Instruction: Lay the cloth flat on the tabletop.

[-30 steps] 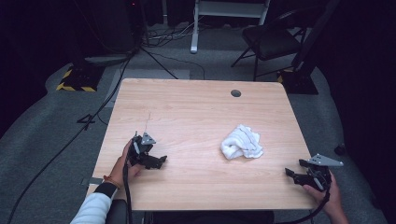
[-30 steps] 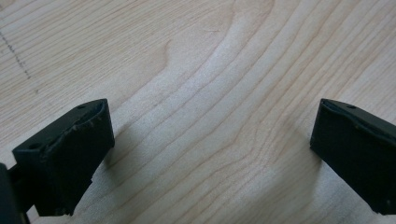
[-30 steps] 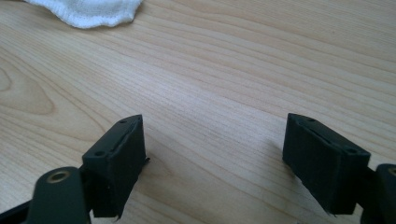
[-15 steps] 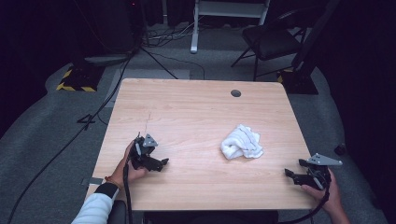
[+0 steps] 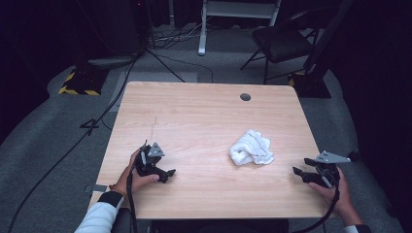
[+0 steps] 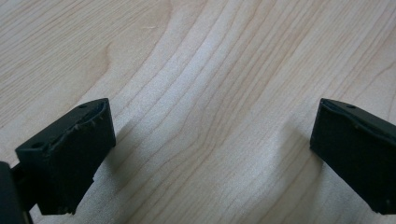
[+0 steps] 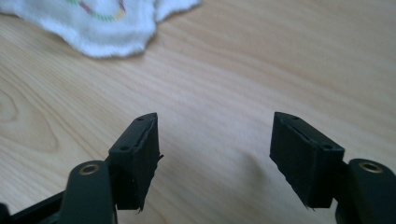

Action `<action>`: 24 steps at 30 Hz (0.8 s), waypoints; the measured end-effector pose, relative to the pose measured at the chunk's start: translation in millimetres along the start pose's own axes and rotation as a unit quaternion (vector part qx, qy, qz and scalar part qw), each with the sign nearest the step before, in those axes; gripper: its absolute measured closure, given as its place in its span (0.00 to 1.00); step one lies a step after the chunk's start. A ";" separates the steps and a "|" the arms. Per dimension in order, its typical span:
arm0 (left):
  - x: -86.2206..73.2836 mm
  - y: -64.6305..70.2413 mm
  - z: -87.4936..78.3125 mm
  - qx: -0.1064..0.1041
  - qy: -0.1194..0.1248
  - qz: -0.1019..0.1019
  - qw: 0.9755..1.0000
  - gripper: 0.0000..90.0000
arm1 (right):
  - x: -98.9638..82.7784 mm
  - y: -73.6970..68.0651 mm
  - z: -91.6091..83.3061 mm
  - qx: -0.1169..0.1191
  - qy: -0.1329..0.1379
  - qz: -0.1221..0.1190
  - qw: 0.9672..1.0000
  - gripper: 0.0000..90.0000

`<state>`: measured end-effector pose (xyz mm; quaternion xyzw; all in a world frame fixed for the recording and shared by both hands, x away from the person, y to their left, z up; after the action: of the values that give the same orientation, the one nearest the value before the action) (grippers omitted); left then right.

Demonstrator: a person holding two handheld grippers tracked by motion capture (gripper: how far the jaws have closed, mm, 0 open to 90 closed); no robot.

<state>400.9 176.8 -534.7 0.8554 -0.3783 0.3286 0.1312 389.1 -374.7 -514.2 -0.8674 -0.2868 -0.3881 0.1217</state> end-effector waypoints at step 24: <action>-3.9 2.9 -3.4 -0.004 -0.001 0.004 1.000 0.00 | 74.1 -38.1 67.5 0.053 -0.032 -0.018 0.998 0.56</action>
<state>395.2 178.6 -534.8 0.8535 -0.3835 0.3268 0.1333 446.8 -284.9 -504.8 -0.8664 -0.3266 -0.3464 0.1510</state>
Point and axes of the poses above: each handheld gripper's, and its own axes: z roughly forward along the jaws, x roughly out of its top, y roughly to its right, the point moved 4 cm from there along z, roughly forward along the jaws, and after that the axes turned 3 degrees about x, right-handed, at the moved point
